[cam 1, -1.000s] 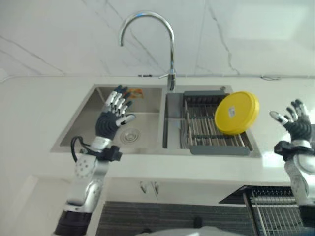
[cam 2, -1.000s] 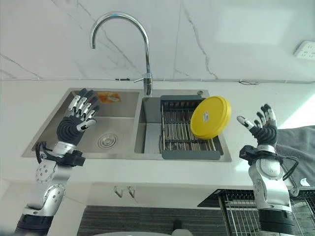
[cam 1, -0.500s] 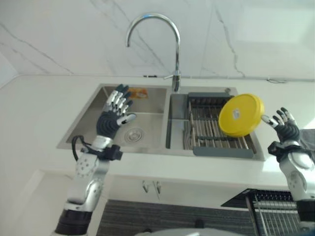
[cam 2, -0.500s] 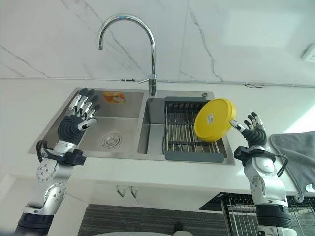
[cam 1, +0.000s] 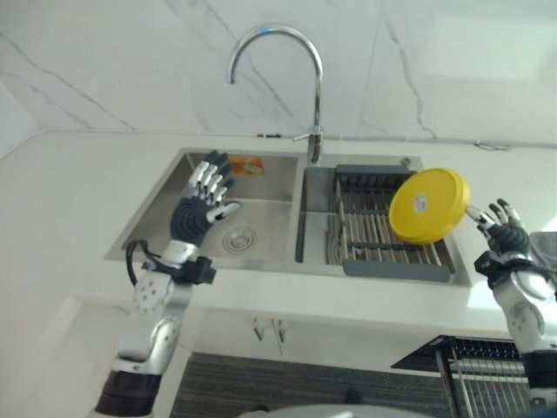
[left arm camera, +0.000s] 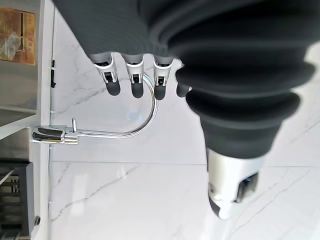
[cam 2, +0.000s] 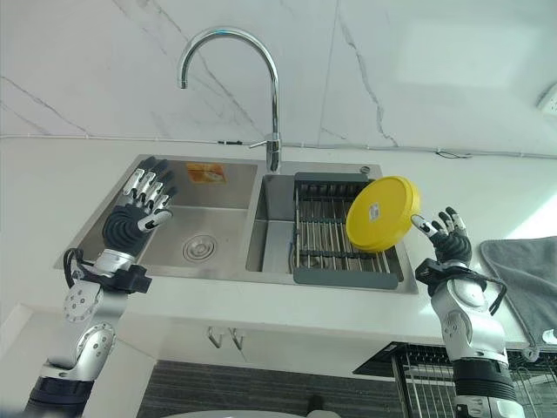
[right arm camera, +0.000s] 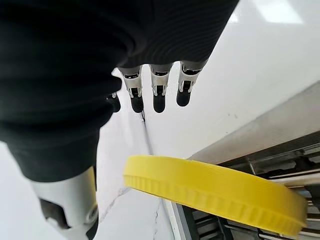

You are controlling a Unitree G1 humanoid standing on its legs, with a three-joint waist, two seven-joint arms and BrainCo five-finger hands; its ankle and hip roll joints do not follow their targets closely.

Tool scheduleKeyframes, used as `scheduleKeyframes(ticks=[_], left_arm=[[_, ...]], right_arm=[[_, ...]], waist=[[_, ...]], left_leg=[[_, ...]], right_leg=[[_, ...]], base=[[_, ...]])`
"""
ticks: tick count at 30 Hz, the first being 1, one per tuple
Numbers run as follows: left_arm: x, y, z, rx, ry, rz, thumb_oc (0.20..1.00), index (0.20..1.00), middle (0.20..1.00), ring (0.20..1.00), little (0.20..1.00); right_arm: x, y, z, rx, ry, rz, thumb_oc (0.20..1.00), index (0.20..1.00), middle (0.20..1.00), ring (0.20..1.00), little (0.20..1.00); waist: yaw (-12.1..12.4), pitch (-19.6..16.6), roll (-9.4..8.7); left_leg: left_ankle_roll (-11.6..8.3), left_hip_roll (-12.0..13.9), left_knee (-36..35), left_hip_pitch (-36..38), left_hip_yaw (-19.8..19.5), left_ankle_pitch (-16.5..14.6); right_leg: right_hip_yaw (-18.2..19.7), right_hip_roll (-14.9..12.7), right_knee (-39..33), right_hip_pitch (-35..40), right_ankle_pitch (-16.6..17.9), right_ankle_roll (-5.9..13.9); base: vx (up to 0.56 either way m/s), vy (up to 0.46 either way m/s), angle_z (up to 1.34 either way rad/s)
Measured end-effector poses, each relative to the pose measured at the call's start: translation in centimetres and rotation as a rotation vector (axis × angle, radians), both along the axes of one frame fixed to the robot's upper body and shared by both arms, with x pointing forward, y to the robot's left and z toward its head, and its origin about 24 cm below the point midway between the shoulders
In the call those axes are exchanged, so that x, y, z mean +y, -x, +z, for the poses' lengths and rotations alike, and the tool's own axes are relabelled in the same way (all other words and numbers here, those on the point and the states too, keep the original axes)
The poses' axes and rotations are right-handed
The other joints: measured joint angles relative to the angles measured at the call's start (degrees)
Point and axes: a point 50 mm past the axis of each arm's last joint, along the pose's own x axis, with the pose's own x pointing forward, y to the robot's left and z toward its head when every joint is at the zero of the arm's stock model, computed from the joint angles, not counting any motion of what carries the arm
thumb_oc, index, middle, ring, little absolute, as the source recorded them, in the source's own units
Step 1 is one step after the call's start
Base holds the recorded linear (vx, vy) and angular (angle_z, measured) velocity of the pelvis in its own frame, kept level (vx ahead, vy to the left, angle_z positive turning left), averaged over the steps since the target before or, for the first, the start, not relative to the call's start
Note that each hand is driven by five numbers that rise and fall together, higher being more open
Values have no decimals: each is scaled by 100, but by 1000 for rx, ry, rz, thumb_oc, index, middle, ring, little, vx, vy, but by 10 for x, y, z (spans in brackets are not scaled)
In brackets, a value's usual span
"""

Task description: Place the dishes in the dishwasher.

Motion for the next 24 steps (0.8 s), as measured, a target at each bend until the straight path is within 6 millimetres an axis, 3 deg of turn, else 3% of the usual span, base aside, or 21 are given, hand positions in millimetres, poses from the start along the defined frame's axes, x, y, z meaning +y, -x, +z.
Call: scheduleKeyframes(ticks=[12,24], left_arm=[[3,-1,-1,10,-17,6,1000,1000,1000,1000,1000],[6,-2,-5,28,-22,15,1000,1000,1000,1000,1000]], right_arm=[[-2,1,-16,-9,-287,27,1000,1000,1000,1000,1000],[1,-1,-15,-37,-325,78,1000,1000,1000,1000,1000]], waist=[[8,-1,-2],[11,-4,-6]], left_leg=[[0,0,-1,2,-6,0],[1,0,-1,-12,-82,1]], right_leg=[[-21,-2,0,13,0,0],[-102,-5,0,29,-2,-1]], base=[[1,0,0],[5,0,1]])
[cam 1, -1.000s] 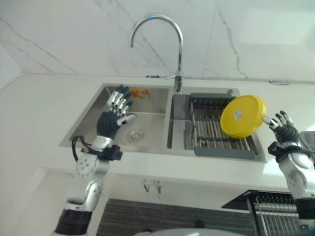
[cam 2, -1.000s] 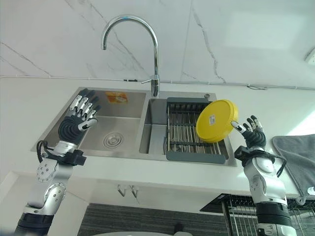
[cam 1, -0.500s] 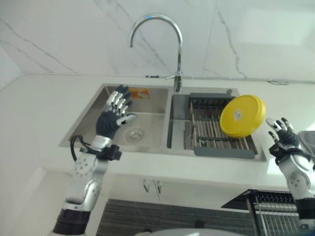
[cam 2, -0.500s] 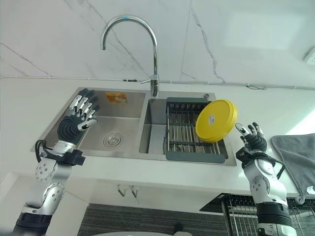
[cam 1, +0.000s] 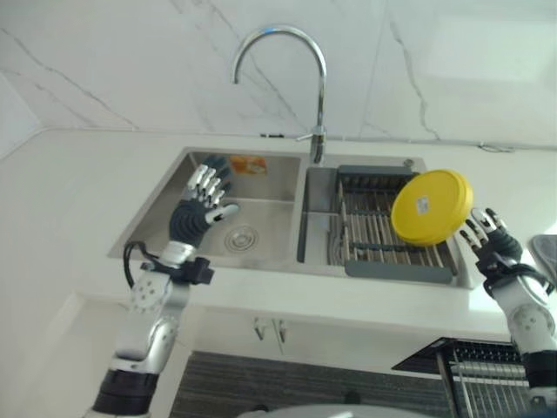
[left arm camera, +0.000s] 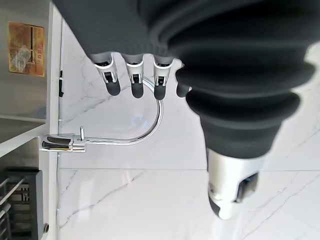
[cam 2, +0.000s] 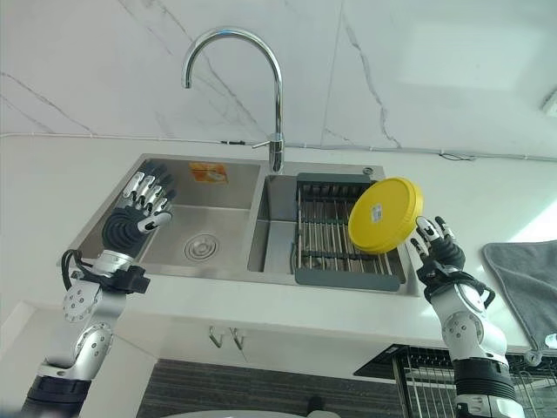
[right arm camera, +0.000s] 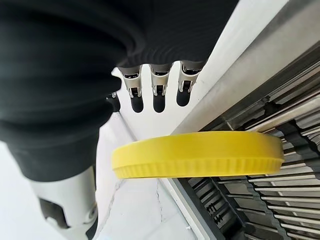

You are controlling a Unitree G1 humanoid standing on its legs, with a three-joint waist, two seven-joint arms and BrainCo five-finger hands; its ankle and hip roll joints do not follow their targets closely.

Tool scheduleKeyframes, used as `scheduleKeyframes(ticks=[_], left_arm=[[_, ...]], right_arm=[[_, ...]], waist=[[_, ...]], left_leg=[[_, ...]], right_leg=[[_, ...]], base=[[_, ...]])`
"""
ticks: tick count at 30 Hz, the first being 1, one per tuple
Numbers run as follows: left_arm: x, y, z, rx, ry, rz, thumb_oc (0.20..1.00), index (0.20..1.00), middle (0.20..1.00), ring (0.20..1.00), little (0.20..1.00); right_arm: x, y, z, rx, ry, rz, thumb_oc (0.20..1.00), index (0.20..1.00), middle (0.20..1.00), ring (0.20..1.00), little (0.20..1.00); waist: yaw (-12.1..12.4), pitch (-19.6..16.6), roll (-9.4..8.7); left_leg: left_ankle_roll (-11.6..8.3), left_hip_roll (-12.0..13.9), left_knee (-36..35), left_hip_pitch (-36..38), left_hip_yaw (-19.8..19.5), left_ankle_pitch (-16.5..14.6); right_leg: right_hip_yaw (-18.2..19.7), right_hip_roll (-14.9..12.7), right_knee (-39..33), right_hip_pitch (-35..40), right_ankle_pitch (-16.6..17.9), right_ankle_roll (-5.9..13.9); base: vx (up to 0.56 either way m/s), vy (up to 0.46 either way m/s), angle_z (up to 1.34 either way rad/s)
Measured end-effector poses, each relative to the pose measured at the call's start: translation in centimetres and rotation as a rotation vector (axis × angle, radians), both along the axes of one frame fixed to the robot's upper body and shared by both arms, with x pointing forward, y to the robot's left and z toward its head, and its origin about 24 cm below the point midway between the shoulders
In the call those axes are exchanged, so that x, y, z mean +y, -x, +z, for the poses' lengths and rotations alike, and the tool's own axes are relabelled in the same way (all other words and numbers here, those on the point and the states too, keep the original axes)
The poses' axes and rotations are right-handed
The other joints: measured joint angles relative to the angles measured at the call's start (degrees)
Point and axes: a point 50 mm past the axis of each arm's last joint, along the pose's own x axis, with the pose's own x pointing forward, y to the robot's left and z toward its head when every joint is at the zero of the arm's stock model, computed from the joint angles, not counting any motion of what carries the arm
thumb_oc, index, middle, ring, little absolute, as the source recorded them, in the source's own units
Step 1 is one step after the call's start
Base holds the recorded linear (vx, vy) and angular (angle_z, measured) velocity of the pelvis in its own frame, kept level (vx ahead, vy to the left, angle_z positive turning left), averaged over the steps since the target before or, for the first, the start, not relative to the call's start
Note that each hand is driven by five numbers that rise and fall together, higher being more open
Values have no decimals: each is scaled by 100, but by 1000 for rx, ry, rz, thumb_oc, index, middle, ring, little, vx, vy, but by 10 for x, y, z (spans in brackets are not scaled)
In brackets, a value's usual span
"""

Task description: Place the dishes in the dishwasher.

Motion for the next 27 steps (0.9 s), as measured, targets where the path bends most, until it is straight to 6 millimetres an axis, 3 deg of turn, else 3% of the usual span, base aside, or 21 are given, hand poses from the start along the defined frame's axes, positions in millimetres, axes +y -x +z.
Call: scheduleKeyframes(ticks=[27], left_arm=[[2,0,-1,8,-13,5,1000,1000,1000,1000,1000]], right_arm=[[-6,-6,-3,12,-17,-3,1000,1000,1000,1000,1000]], waist=[[34,0,-5]], left_leg=[[1,2,0,-2,-49,1]], right_leg=[[-28,1,0,25,-9,-7]], base=[[0,0,0]])
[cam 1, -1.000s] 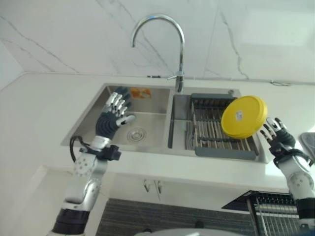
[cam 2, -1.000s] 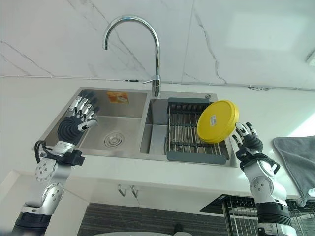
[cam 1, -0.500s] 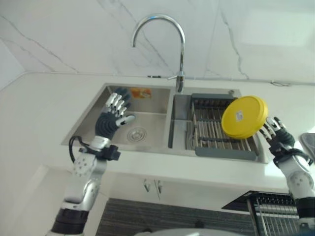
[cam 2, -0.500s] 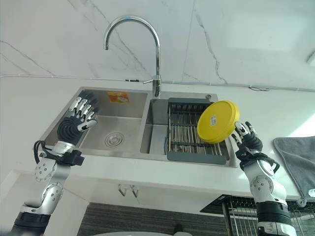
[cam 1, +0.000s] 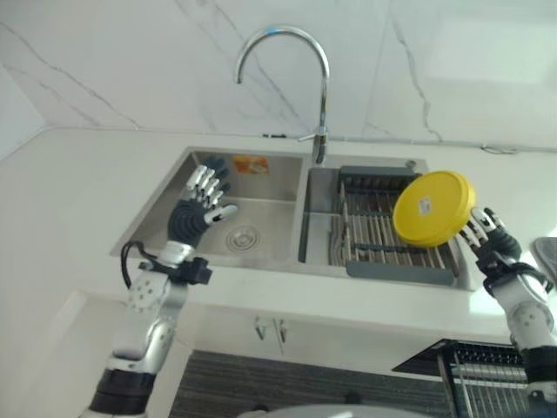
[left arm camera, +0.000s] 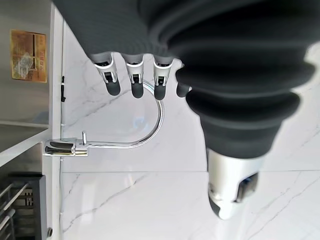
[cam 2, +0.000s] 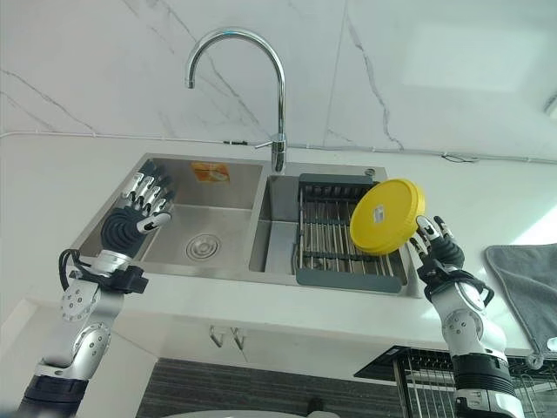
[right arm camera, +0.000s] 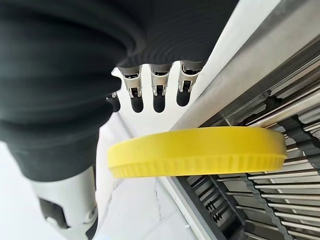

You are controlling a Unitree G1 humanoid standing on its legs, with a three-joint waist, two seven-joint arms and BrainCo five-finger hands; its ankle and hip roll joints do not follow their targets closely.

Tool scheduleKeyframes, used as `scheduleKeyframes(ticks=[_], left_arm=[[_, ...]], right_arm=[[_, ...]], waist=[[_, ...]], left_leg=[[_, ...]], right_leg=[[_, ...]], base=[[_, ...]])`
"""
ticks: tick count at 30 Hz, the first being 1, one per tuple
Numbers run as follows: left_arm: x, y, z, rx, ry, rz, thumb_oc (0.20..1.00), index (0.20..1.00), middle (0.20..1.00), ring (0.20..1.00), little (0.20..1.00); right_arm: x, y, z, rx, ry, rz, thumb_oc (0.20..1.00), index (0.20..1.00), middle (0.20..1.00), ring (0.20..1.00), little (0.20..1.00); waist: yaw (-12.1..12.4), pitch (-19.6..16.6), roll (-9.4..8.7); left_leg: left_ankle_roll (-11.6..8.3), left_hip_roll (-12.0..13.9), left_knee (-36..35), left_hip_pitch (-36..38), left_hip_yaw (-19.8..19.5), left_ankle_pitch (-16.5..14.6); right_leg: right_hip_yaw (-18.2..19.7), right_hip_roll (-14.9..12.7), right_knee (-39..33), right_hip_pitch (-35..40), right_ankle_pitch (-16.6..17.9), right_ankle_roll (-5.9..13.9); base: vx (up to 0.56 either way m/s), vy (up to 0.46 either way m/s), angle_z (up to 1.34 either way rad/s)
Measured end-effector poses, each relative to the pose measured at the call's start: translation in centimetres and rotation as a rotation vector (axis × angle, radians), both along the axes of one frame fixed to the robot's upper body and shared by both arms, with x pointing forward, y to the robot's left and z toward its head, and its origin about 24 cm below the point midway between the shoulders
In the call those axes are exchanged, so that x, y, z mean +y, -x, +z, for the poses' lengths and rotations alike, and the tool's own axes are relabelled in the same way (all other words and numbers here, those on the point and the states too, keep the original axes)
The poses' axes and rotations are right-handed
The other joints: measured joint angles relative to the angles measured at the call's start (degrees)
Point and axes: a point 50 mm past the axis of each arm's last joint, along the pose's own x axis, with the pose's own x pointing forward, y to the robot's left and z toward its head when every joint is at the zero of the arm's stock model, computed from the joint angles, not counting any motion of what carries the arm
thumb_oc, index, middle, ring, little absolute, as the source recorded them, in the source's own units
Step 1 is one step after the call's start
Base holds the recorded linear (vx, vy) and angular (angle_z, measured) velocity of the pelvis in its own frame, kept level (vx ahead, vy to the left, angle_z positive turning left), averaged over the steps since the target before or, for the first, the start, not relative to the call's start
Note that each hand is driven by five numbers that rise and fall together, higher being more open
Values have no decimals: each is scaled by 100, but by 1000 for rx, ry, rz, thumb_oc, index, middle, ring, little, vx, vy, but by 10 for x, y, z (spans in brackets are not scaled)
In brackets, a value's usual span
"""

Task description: Place the dishes in the dishwasher.

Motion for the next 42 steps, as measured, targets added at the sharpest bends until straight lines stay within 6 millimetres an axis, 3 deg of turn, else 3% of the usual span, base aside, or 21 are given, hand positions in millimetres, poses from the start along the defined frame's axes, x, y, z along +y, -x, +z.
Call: scheduleKeyframes(ticks=[7,24,31,42], left_arm=[[0,0,0,4,-3,-1,1000,1000,1000,1000,1000],[3,-2,-7,49,-13,8,1000,1000,1000,1000,1000],[4,-2,-8,55,-14,14,1000,1000,1000,1000,1000],[6,-3,-7,59,-30,14,1000,1000,1000,1000,1000]], right_arm=[[-18,-2,8,17,48,-14,1000,1000,1000,1000,1000],[-18,-2,-3,72,22,14,1000,1000,1000,1000,1000],[-33,-1,5,102,74,8,1000,1000,1000,1000,1000],[-43,-1,0,150,50,-12,1000,1000,1000,1000,1000]], waist=[[95,-1,-4],[119,-2,-12],[133,1,-33],[224,-4,-69]], left_leg=[[-25,-2,0,3,-12,17],[-27,-3,0,10,-22,19],[-28,-3,0,19,-25,19],[-28,-6,1,19,-57,20]], right_leg=[[-10,-2,0,9,0,0],[-17,-3,0,24,0,-1],[-29,-6,-1,44,-7,5],[-43,-6,-1,52,-7,5]], base=[[0,0,0],[0,0,0],[3,4,2],[0,0,0]])
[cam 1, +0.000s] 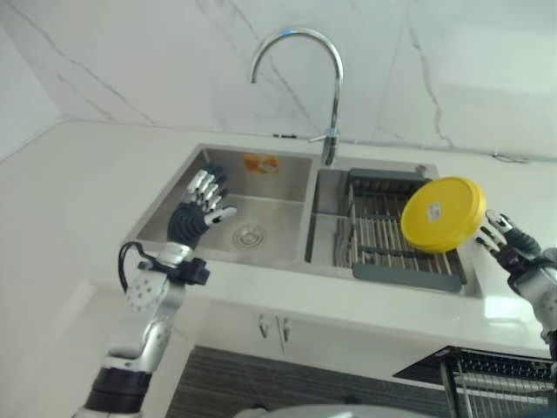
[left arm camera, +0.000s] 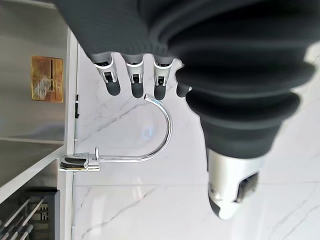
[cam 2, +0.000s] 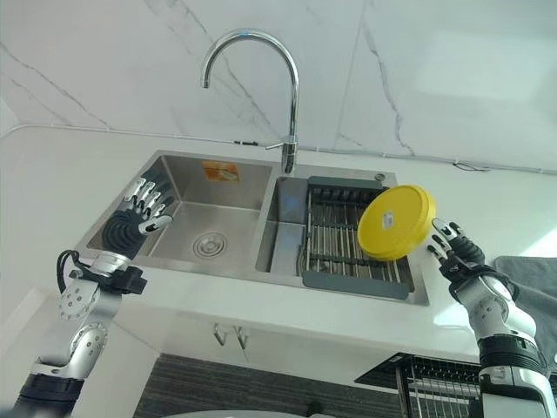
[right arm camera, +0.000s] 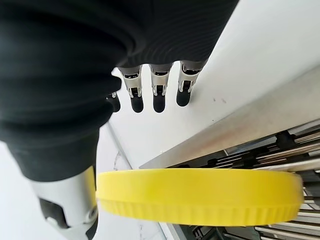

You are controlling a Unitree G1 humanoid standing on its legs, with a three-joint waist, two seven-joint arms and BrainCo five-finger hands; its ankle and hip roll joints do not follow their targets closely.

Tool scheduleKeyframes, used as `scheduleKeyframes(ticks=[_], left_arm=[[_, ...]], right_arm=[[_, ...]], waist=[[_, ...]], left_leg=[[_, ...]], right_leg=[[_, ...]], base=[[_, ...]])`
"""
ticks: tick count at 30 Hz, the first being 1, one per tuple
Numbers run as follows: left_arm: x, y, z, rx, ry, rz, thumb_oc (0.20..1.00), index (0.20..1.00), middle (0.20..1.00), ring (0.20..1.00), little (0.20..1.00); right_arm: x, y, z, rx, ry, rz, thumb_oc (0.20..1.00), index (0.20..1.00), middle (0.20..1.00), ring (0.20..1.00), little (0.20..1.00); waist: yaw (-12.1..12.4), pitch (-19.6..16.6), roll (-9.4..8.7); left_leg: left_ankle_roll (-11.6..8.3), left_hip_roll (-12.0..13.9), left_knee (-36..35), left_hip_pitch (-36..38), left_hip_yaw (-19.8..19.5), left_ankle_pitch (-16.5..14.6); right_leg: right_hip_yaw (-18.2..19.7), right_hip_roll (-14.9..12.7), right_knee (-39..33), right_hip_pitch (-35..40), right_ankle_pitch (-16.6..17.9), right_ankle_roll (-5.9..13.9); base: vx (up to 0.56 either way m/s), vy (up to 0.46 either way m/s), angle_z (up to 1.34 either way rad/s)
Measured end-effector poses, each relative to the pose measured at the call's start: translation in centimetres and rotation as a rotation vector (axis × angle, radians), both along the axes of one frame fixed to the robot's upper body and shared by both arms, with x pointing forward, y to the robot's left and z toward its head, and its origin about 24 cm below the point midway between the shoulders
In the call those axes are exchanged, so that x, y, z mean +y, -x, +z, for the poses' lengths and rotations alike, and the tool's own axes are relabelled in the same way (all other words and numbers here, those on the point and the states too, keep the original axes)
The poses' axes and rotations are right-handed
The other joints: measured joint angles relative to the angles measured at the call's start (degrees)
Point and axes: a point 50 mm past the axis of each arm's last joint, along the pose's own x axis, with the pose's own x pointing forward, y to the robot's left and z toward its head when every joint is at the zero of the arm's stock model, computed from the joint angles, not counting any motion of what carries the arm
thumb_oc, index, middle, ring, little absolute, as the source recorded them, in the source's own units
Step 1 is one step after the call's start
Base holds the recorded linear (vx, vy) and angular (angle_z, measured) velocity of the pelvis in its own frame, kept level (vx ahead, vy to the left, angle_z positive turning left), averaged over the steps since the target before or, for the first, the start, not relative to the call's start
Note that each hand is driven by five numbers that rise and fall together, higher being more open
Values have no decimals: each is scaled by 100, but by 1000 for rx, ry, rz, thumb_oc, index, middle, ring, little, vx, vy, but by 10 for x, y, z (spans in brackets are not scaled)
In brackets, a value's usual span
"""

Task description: Place the dishes in the dishwasher.

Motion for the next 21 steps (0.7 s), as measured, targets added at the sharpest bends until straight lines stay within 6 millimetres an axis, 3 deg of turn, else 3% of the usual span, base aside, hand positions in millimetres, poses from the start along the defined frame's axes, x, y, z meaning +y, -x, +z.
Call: scheduleKeyframes(ticks=[21], left_arm=[[2,0,-1,6,-8,3,1000,1000,1000,1000,1000]], right_arm=[[4,-7,4,1,5,62,1000,1000,1000,1000,1000]], waist=[[39,-1,-4]], left_leg=[[-1,-2,0,-12,-82,9]], right_leg=[[-109,-3,0,37,-19,-1]], base=[[1,-1,2]])
